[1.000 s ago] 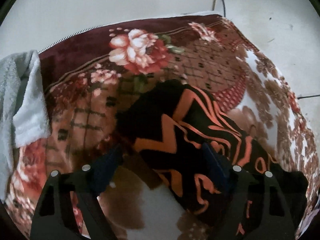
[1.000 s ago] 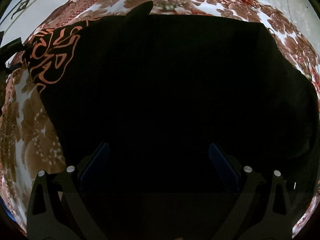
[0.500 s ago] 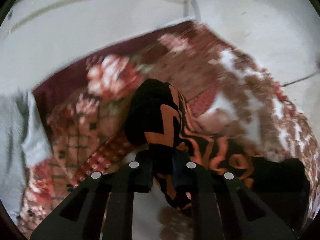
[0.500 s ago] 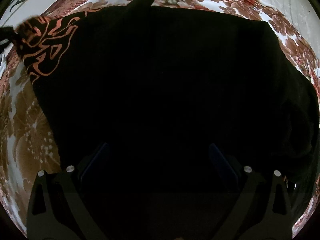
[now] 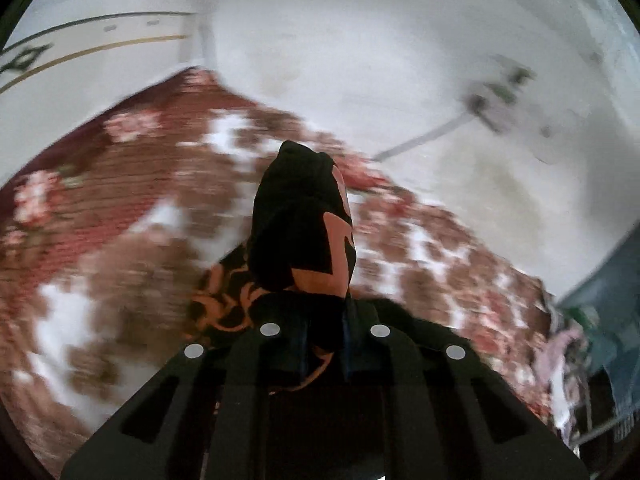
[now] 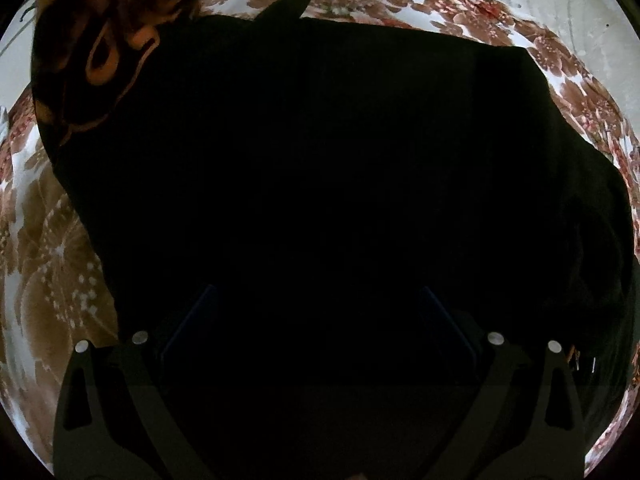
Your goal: Fold large clothes
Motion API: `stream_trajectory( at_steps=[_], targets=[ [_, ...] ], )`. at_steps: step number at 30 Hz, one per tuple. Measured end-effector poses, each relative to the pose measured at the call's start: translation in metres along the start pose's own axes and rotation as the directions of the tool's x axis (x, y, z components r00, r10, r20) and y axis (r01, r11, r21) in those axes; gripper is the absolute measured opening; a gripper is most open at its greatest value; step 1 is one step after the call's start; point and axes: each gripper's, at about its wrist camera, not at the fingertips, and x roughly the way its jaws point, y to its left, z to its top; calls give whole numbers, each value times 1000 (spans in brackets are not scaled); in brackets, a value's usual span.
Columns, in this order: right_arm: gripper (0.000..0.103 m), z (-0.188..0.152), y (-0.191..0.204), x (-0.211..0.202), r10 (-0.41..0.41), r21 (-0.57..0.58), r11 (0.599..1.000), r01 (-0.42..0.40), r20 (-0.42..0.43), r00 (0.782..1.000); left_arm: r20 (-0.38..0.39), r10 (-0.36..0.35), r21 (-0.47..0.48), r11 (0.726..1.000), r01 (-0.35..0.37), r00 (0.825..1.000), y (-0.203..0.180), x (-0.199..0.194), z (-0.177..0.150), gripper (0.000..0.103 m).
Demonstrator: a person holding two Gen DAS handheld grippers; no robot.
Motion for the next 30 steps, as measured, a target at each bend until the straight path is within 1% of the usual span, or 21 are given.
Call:
stream_trajectory(
  at_steps=[1, 2, 3, 5, 7, 8, 10, 12, 15, 17, 19, 21, 24, 27, 28, 29, 30],
  targets=[
    [98, -1, 0, -1, 0, 8, 1000, 0, 1, 1000, 1, -20, 13, 1000, 20, 1000, -22, 6, -8, 11],
    [98, -3, 0, -2, 0, 13, 1000, 0, 2, 1000, -8, -47, 32, 998, 47, 999, -53, 17, -20, 11],
    [98, -5, 1, -3, 0, 12, 1000, 0, 6, 1000, -10, -65, 34, 997, 65, 998, -72, 22, -29, 11],
    [98, -10, 3, -5, 4, 2, 1000, -4, 14, 1000, -27, -126, 2, 992, 126, 992, -106, 35, -47, 11],
    [98, -18, 4, -8, 8, -12, 1000, -8, 31, 1000, -71, -166, -23, 986, 164, 984, -143, 53, -73, 11],
    [98, -23, 4, -10, 9, -15, 1000, -8, 38, 999, -99, -177, -11, 984, 177, 979, -163, 64, -87, 11],
    [98, -31, 5, -12, 11, -31, 999, -10, 56, 998, -144, -165, 47, 984, 173, 976, -196, 80, -113, 11],
    [98, -38, 5, -15, 18, -53, 998, -14, 75, 997, -208, -165, 81, 979, 185, 964, -224, 98, -142, 11],
    [98, -47, 1, -16, 57, -82, 995, -49, 93, 994, -280, -164, 81, 978, 193, 946, -247, 119, -170, 11],
    [98, -53, -1, -17, 85, -107, 991, -75, 100, 991, -314, -117, 137, 976, 167, 942, -264, 135, -189, 11],
    [98, -58, -4, -19, 114, -133, 986, -99, 106, 988, -355, -61, 204, 969, 141, 933, -280, 153, -210, 11],
    [98, -60, -9, -22, 144, -155, 980, -125, 112, 983, -376, -18, 259, 958, 124, 927, -293, 164, -227, 11],
    [98, -70, -23, -27, 198, -160, 971, -179, 115, 973, -396, 75, 370, 925, 85, 915, -312, 180, -251, 11],
    [98, -79, -31, -31, 232, -165, 964, -211, 121, 965, -411, 163, 465, 884, 53, 897, -324, 198, -275, 13],
    [98, -82, -35, -33, 244, -170, 960, -222, 125, 962, -416, 182, 488, 871, 50, 891, -328, 203, -285, 18],
    [98, -85, -38, -35, 254, -174, 957, -231, 126, 959, -425, 189, 501, 863, 56, 886, -330, 206, -292, 25],
    [98, -87, -41, -37, 266, -176, 954, -242, 127, 956, -448, 189, 517, 852, 81, 874, -334, 210, -304, 32]
  ],
)
